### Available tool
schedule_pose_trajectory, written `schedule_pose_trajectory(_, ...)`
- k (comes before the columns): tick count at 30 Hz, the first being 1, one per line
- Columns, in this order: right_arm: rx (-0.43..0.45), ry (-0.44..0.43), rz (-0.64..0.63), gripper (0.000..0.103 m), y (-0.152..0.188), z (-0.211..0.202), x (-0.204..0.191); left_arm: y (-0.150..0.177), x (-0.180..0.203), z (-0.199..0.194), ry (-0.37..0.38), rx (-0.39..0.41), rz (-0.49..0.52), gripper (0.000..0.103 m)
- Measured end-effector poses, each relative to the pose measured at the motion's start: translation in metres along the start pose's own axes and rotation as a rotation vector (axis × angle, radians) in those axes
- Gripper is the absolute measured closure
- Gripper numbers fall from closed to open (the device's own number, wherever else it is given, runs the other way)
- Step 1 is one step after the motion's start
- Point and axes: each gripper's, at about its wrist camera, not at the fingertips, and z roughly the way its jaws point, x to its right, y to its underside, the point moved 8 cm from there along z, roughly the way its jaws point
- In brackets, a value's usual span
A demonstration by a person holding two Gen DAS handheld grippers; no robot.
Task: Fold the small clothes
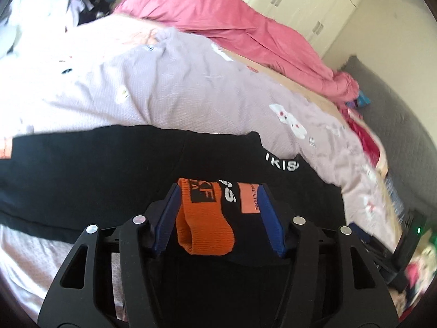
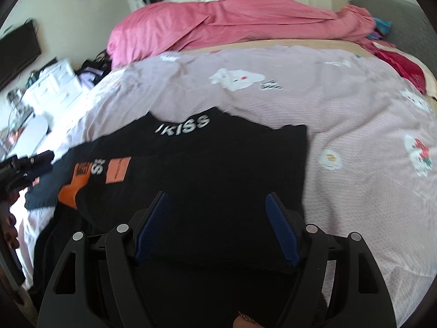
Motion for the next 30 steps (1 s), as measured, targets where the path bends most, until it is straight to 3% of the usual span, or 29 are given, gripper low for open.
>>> schedule_pose_trajectory(4, -0.053, -0.020, -0.049, 0.031, 0.007, 0.014, -0.015, 0.019, 0.015, 0.021, -0.009, -0.081, 0.065, 0.057)
schedule_pose_trajectory(11, -0.146, 0.043, -0.035, 0.030, 0.027, 0.035, -0.001, 0.051, 0.001, 0.059, -0.132, -0.222, 0.108, 0.057)
schedule_pose_trajectory(23, -0.127, -0.021, 0.020, 0.023, 0.029, 0.015, -0.002, 0.041, -0.009, 0.032, -0.107, -0.168, 0.048, 0.054)
schedule_pose_trajectory(27, -0.113, -0.041, 0.028, 0.017, 0.026, 0.004, -0.009, 0.036, -0.016, 0.017, -0.129, -0.131, 0.035, 0.047)
schedule_pose_trajectory(30, -0.099, -0.050, 0.025, 0.011, 0.022, -0.002, -0.015, 0.032, -0.020, 0.006, -0.155, -0.094, 0.038, 0.036)
